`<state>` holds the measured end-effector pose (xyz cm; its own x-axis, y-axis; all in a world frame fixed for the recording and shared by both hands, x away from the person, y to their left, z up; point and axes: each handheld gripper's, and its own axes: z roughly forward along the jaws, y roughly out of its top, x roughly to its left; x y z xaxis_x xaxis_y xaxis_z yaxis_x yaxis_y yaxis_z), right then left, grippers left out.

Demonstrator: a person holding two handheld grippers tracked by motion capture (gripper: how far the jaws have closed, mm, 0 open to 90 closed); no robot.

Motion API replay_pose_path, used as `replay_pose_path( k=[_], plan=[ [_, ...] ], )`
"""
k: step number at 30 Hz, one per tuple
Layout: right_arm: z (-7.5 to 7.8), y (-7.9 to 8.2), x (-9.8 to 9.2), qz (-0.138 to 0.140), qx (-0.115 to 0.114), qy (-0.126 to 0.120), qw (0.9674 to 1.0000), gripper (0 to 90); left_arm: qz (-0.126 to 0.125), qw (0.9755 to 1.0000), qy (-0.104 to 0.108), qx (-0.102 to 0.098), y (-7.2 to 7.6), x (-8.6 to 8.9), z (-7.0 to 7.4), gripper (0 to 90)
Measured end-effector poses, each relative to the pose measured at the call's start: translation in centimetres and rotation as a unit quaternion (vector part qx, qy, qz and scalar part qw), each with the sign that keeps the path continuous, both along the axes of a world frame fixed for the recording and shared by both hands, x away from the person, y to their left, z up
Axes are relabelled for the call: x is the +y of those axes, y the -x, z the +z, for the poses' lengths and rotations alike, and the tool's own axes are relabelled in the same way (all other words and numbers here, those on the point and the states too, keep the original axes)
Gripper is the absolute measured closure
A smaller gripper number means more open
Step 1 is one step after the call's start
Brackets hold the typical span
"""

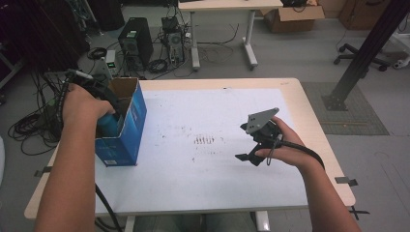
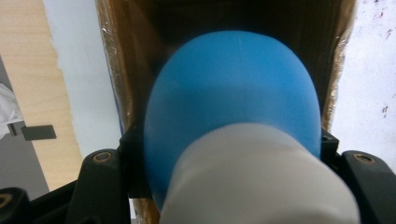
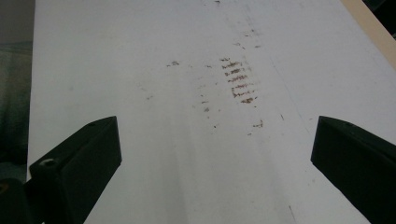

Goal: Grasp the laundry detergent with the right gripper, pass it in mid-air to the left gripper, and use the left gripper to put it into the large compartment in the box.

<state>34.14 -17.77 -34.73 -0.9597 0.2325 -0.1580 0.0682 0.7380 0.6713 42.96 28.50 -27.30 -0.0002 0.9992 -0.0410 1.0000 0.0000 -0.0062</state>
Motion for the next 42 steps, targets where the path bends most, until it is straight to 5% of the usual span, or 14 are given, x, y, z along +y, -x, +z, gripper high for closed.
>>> replay_pose_path(
  k=[29, 42],
  plan=[
    [-0.4, 0.0, 0.2, -0.001, 0.004, 0.002, 1.0000, 1.8, -0.003, 0.9998, 0.007, 0.016, -0.1, 0.2, -3.3, 38.2],
    [-0.6, -0.1, 0.0, -0.004, 0.006, 0.002, 1.0000, 1.8, -0.003, 0.9999, 0.007, 0.012, -0.1, 0.4, -3.3, 38.0]
  ],
)
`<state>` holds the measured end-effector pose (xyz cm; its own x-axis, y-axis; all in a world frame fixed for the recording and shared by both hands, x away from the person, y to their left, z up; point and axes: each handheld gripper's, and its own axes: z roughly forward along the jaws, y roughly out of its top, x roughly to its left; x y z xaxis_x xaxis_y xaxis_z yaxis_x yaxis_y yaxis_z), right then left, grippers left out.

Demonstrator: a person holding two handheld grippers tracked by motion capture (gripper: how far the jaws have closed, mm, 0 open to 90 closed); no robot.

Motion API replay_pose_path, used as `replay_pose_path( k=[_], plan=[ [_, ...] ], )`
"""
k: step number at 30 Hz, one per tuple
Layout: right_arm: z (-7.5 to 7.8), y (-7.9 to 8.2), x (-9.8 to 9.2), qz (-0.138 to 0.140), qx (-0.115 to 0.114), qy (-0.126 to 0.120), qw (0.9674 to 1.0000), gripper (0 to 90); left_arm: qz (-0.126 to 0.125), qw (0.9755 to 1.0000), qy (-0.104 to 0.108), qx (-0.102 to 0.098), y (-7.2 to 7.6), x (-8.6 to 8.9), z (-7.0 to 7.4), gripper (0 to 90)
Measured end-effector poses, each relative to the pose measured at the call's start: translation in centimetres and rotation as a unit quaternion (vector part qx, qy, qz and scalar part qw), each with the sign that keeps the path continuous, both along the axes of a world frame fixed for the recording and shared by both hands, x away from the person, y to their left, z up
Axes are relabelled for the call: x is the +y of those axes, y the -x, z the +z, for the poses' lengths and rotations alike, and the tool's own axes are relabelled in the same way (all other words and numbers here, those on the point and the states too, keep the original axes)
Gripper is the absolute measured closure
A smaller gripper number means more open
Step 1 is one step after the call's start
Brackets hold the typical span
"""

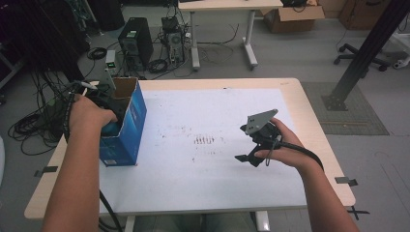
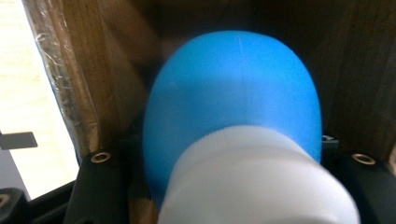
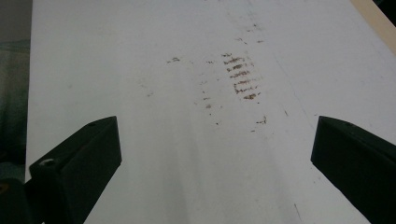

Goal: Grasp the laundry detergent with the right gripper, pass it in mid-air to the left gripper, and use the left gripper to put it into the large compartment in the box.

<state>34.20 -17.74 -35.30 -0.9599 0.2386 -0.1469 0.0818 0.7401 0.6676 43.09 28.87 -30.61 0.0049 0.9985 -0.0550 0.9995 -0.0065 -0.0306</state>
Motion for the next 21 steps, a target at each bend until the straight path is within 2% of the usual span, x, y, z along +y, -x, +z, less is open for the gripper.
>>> replay_pose_path(
  k=[13, 21],
  plan=[
    [-0.02, 0.07, -0.02, 0.002, 0.001, 0.001, 1.0000, 1.8, 0.001, 1.0000, -0.001, -0.001, 0.11, 0.00, -0.01, 37.3],
    [-0.01, 0.20, -0.06, 0.001, 0.003, 0.001, 1.0000, 1.8, -0.002, 0.9999, 0.003, -0.010, 0.21, -0.18, 0.30, 31.4]
  ],
)
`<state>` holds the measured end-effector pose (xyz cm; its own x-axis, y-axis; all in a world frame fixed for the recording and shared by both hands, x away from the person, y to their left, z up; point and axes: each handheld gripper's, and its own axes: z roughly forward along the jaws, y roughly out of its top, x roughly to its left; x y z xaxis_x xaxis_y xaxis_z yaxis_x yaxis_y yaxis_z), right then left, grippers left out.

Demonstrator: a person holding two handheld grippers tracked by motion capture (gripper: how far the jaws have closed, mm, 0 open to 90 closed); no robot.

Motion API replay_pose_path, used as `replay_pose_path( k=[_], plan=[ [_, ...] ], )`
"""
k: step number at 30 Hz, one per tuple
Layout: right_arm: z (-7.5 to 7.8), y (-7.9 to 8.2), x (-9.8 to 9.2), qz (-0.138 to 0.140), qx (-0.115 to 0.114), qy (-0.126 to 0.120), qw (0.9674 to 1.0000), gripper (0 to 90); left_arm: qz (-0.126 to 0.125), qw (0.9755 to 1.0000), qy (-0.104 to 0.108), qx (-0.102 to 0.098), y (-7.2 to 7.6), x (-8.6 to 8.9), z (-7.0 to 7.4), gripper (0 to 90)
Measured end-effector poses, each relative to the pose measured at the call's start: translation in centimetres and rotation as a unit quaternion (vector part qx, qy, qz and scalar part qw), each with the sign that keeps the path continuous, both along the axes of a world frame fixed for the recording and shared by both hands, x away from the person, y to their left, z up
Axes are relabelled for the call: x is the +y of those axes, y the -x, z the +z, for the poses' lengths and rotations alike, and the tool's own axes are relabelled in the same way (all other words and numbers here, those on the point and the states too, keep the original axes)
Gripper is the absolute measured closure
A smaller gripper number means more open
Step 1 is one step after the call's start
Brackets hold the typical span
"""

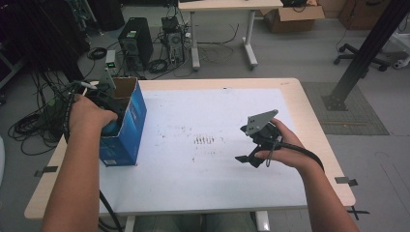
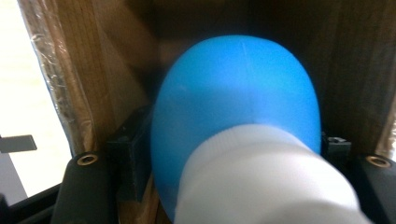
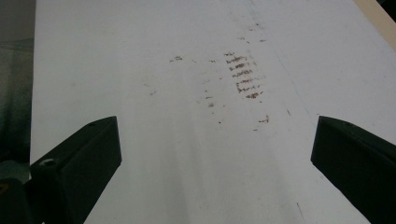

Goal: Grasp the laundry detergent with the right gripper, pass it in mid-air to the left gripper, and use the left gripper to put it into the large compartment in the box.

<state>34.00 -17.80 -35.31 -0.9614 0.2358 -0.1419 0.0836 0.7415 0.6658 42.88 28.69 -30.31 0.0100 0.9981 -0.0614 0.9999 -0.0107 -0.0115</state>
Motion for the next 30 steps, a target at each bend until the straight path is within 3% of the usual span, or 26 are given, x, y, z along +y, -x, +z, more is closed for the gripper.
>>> replay_pose_path(
  k=[12, 30],
  plan=[
    [0.2, 0.1, -0.1, 0.001, -0.002, -0.002, 1.0000, 1.8, -0.003, 1.0000, -0.005, -0.003, 0.3, -0.3, 0.8, 30.4],
    [0.7, 0.4, -0.1, 0.005, -0.008, -0.010, 0.9999, 1.8, -0.005, 0.9998, -0.010, -0.015, 1.4, -0.7, 4.0, 19.8]
  ],
)
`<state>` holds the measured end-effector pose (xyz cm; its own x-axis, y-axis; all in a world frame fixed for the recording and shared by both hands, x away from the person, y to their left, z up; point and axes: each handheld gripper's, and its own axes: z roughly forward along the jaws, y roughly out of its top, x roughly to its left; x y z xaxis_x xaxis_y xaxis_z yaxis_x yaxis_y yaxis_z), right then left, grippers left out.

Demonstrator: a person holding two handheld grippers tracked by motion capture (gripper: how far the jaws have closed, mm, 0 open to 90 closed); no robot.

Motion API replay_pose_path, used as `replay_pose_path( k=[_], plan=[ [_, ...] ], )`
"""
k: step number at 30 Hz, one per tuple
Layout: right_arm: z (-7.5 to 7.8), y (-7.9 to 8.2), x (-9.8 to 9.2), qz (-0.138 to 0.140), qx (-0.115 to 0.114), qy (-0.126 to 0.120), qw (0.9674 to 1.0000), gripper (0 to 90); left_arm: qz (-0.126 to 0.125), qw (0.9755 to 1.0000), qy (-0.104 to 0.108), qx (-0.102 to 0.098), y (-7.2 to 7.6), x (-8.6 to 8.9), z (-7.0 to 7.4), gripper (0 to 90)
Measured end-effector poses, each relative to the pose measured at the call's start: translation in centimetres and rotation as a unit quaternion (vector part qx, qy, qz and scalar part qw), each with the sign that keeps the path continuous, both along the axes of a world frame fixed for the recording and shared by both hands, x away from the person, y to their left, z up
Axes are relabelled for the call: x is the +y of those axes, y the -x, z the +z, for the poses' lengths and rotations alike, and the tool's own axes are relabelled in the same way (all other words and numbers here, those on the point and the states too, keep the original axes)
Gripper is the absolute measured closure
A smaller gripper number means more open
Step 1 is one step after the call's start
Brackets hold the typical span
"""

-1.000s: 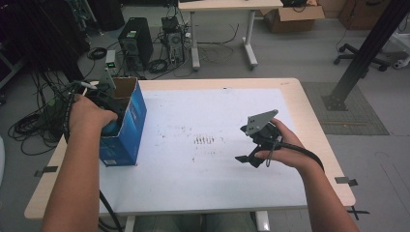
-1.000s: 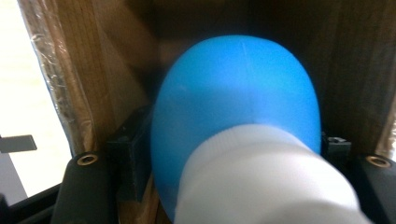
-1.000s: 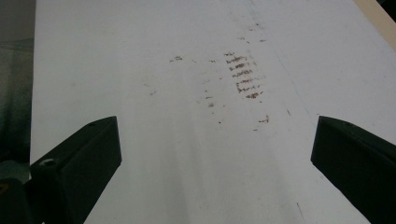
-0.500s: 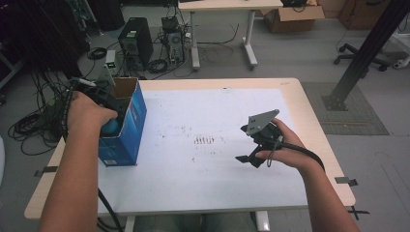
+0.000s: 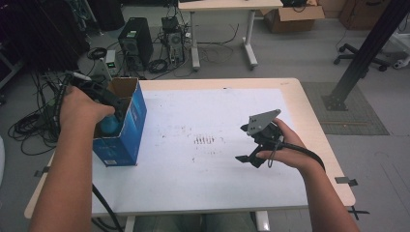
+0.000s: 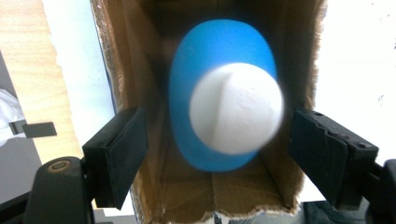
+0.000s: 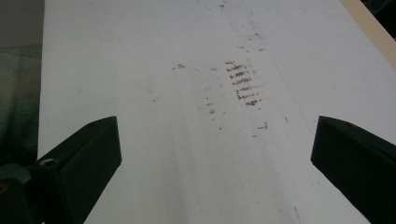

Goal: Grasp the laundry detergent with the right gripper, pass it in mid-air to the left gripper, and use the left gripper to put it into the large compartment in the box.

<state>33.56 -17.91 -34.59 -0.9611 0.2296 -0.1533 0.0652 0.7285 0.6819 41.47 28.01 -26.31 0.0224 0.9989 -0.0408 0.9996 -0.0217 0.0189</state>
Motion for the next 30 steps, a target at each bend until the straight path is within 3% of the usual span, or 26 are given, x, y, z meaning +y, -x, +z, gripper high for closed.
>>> replay_pose_path(
  k=[9, 24, 30],
  plan=[
    [0.6, 0.3, -0.2, 0.002, -0.003, -0.002, 1.0000, 1.8, -0.012, 0.9998, -0.017, -0.001, 0.5, -0.7, 1.2, 9.4],
    [2.1, 0.8, -0.3, 0.004, -0.012, -0.003, 0.9999, 1.8, -0.024, 0.9993, -0.024, -0.014, 1.7, -1.7, 4.2, 7.4],
    [3.0, 1.0, -0.5, 0.004, -0.016, -0.003, 0.9999, 1.8, -0.046, 0.9983, -0.028, -0.022, 2.2, -2.7, 6.1, 3.5]
  ],
)
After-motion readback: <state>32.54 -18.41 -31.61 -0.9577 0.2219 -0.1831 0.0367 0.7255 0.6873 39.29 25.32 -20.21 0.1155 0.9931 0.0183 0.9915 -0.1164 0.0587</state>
